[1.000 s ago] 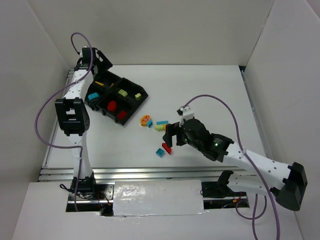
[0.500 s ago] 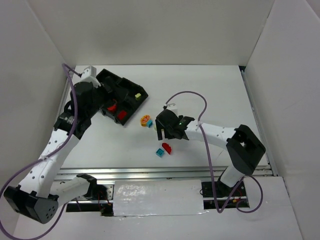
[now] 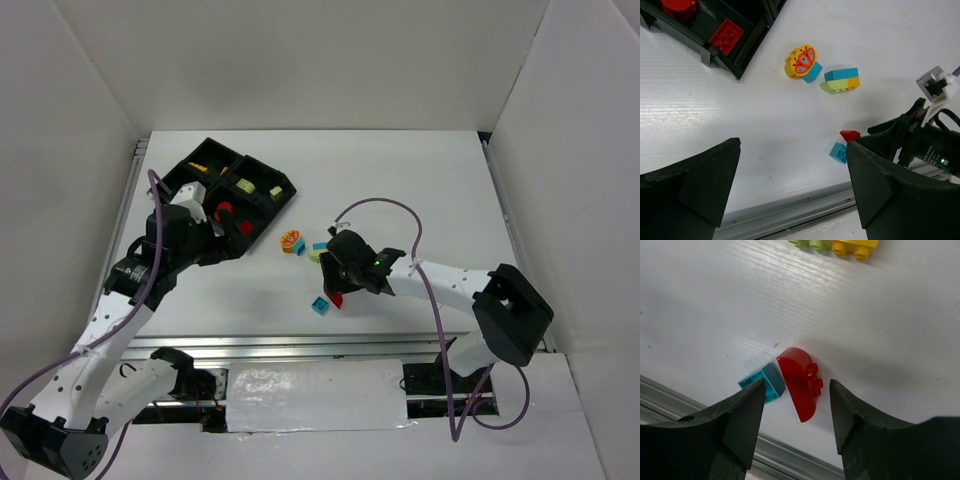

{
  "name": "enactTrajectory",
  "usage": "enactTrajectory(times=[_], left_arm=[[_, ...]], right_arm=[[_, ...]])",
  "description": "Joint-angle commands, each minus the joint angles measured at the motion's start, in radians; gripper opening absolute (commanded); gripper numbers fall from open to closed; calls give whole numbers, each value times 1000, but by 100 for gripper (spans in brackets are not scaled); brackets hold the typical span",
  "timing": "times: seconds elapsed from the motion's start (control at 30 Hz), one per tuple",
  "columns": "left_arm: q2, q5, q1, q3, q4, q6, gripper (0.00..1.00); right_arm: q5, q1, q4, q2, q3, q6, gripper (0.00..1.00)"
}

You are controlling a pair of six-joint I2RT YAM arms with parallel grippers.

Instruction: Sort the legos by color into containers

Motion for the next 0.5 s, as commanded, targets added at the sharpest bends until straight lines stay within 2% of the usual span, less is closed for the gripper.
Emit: enactTrajectory(times=[0.0,0.1,0.47], left_arm=[[-13,18,-3,-23,-12,63,100],[-16,10,-3,-32,-14,76,99],[-2,47,-3,-37,0,93,100]], right_arm=[[-28,-3,58,41,31,-22,59],[-15,-1,37,83,67,-23,53],[29,-4,9,130,69,-11,42]])
